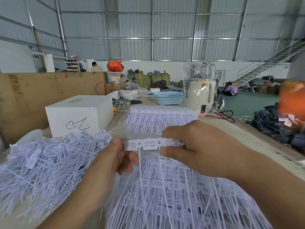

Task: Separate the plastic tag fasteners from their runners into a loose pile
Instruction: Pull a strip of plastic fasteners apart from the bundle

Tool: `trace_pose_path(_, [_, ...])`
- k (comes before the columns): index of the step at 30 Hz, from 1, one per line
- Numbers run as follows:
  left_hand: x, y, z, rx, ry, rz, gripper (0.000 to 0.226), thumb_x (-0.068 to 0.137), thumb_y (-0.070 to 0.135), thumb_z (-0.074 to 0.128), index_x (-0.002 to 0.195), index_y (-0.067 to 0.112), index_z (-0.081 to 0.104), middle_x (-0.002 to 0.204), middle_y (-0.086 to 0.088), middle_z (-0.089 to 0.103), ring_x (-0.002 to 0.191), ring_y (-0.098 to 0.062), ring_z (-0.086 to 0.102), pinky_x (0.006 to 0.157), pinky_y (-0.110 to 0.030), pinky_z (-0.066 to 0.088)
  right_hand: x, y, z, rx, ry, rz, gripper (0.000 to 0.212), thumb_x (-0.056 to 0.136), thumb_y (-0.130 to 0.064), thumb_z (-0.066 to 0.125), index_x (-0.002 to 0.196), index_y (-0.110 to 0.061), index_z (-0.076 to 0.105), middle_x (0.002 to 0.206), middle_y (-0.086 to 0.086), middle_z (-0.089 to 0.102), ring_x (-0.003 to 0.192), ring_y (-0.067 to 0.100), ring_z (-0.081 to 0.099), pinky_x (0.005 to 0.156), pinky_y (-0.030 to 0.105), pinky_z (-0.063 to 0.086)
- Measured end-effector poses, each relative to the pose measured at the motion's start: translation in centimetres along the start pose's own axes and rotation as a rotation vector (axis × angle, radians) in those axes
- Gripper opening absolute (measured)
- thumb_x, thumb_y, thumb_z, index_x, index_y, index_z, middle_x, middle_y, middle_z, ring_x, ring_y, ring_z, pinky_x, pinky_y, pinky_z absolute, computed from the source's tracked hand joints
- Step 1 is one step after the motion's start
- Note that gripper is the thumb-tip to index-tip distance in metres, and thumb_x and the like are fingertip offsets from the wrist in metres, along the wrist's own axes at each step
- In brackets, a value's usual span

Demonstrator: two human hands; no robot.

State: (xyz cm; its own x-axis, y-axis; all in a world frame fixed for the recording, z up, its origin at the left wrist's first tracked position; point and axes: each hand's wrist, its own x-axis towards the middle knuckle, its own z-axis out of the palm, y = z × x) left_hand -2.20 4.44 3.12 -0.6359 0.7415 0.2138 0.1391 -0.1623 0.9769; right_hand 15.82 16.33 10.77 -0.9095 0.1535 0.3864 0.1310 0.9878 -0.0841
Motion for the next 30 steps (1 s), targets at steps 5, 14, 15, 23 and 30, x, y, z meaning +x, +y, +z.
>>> trace_pose_path(5, [-1.0,2.8,1.4,-0.028,-0.054,0.233,0.018,0.076,0.034,0.063,0.067,0.018,0.066,0.054,-0.005,0.057,0.048,-0.014,0.045,0.045,-0.019,0.036,0.7,0.8,-1.4,0.187,-0.004,0.058,0.026,0.092,-0.047,0.059,0.077,-0.025,0.057,0.059,-0.007,0.055,0.049,0.009,0.050,0.049,0.027,0.037])
trace_pose_path(14, [-0.5,2.2,2.7,0.007,-0.097,0.172,0.012,0.079,0.015,0.066,0.081,0.024,0.073,0.050,-0.005,0.056,0.036,-0.013,0.037,0.038,-0.017,0.030,-0.2,1.6,1.3,0.431,-0.126,0.153,0.029,0.085,-0.056,0.062,0.089,-0.028,0.061,0.066,-0.013,0.060,0.049,0.002,0.048,0.049,0.020,0.038])
trace_pose_path(15, [-0.7,1.9,2.8,0.021,-0.078,0.184,0.011,0.084,0.017,0.068,0.081,0.026,0.075,0.048,-0.003,0.055,0.036,-0.011,0.037,0.038,-0.017,0.030,-0.3,1.6,2.4,0.435,-0.127,0.164,0.035,0.084,-0.062,0.060,0.099,-0.031,0.060,0.075,-0.010,0.064,0.055,0.003,0.053,0.055,0.025,0.044])
trace_pose_path(23, [-2.3,0.4,3.9,0.097,0.041,0.253,0.032,0.076,0.053,0.051,0.066,0.027,0.067,0.046,0.001,0.053,0.038,-0.008,0.039,0.039,-0.014,0.031,-1.1,0.6,4.6,0.493,-0.028,0.050,0.022,0.098,-0.040,0.053,0.089,-0.026,0.067,0.059,-0.006,0.055,0.051,0.008,0.047,0.057,0.035,0.041])
trace_pose_path(30, [-2.9,1.0,5.7,-0.180,0.152,0.218,0.033,0.087,0.038,0.052,0.063,0.022,0.068,0.047,0.000,0.047,0.038,-0.008,0.036,0.037,-0.016,0.028,-1.4,-1.1,5.9,0.394,0.261,0.118,0.029,0.099,-0.039,0.048,0.080,-0.021,0.061,0.058,-0.003,0.049,0.057,0.012,0.049,0.061,0.037,0.046])
